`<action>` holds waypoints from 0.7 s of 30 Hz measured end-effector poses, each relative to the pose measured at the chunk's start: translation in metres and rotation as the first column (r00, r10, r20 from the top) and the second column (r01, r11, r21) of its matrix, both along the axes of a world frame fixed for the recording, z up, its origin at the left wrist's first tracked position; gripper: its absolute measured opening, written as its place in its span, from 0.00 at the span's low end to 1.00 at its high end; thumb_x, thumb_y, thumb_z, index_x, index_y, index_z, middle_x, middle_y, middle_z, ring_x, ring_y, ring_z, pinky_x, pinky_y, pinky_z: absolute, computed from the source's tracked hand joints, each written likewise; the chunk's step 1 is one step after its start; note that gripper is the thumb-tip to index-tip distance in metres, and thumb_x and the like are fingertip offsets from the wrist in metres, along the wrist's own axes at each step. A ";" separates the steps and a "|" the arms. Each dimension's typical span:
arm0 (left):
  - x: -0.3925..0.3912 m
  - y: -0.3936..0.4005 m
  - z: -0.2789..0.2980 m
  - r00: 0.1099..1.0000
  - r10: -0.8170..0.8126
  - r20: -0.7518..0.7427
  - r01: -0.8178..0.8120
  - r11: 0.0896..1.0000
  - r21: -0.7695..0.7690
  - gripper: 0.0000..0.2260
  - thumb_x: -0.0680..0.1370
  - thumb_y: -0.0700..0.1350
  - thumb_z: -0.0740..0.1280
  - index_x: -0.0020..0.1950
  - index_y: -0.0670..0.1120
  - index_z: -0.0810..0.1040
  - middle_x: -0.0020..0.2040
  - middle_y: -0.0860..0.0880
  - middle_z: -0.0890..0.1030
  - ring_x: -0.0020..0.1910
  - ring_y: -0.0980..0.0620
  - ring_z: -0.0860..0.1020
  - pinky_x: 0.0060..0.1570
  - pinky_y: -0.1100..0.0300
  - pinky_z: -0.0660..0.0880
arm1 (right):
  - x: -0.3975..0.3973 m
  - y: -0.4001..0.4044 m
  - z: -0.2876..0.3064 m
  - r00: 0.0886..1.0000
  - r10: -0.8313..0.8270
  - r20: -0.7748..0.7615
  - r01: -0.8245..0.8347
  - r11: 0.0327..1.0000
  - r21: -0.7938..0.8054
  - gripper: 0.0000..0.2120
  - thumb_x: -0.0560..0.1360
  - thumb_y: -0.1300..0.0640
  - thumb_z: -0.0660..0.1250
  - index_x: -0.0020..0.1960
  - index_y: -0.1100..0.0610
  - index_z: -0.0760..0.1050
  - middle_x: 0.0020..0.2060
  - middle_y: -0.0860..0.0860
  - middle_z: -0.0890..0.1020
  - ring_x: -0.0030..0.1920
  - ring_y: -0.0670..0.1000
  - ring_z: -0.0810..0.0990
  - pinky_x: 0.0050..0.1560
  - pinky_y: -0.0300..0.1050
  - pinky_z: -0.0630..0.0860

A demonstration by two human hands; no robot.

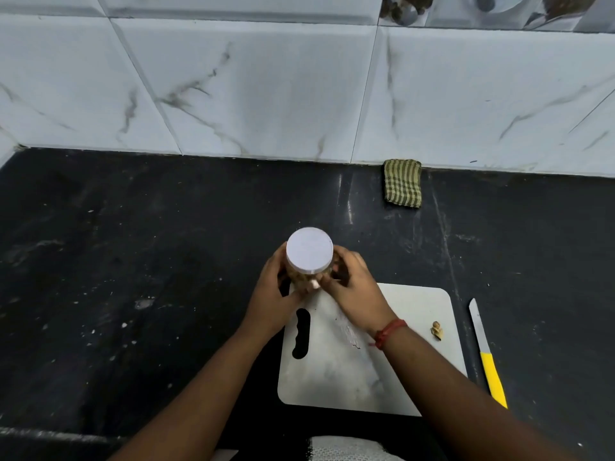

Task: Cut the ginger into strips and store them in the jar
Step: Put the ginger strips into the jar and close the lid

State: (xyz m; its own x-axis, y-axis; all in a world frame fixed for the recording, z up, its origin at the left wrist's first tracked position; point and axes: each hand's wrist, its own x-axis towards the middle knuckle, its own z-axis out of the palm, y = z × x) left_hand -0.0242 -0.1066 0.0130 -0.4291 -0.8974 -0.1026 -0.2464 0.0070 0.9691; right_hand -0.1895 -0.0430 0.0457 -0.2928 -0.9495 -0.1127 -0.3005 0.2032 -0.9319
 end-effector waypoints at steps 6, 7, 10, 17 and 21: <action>-0.027 -0.046 0.019 1.000 -0.024 0.004 0.024 0.999 -0.030 0.35 0.73 0.40 0.78 0.71 0.63 0.65 0.66 0.61 0.76 0.65 0.66 0.75 0.62 0.67 0.74 | -0.014 -0.046 0.016 0.997 -0.060 0.052 0.059 0.998 0.022 0.24 0.75 0.53 0.68 0.70 0.50 0.67 0.63 0.48 0.68 0.61 0.46 0.73 0.64 0.42 0.71; -0.030 -0.052 0.021 0.999 -0.031 0.008 0.031 0.999 -0.028 0.35 0.73 0.42 0.79 0.71 0.63 0.65 0.67 0.61 0.76 0.65 0.64 0.75 0.62 0.66 0.74 | -0.016 -0.053 0.017 0.995 -0.073 0.066 0.071 0.997 0.031 0.24 0.75 0.53 0.68 0.70 0.51 0.68 0.63 0.48 0.69 0.61 0.46 0.73 0.64 0.43 0.71; -0.034 -0.063 0.022 0.999 -0.044 0.031 0.044 0.999 -0.019 0.35 0.72 0.46 0.79 0.72 0.64 0.65 0.65 0.64 0.75 0.66 0.63 0.75 0.59 0.69 0.73 | -0.020 -0.067 0.015 0.994 -0.092 0.066 0.087 0.993 0.078 0.25 0.75 0.52 0.68 0.70 0.51 0.68 0.64 0.48 0.69 0.60 0.47 0.74 0.63 0.44 0.73; -0.029 -0.070 -0.003 0.997 -0.026 0.079 0.026 1.000 0.003 0.39 0.73 0.41 0.78 0.78 0.59 0.62 0.71 0.57 0.74 0.69 0.57 0.74 0.68 0.54 0.74 | -0.018 -0.067 0.000 0.997 -0.070 0.009 0.070 0.996 0.052 0.27 0.76 0.51 0.68 0.72 0.51 0.65 0.65 0.47 0.68 0.63 0.46 0.72 0.65 0.42 0.70; -0.029 -0.070 -0.008 0.997 -0.027 0.077 0.026 1.000 0.004 0.40 0.74 0.37 0.76 0.79 0.56 0.61 0.71 0.56 0.73 0.69 0.59 0.74 0.66 0.61 0.74 | -0.019 -0.066 -0.003 0.998 -0.062 -0.005 0.062 0.996 0.065 0.25 0.77 0.50 0.68 0.71 0.52 0.66 0.64 0.47 0.69 0.63 0.46 0.72 0.65 0.41 0.70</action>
State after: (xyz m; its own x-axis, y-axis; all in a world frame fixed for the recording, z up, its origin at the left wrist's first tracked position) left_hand -0.0535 -0.1765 0.0053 -0.4434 -0.8855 -0.1385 -0.3201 0.0121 0.9473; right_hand -0.2083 -0.1093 0.0424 -0.3514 -0.9202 -0.1723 -0.2883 0.2814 -0.9152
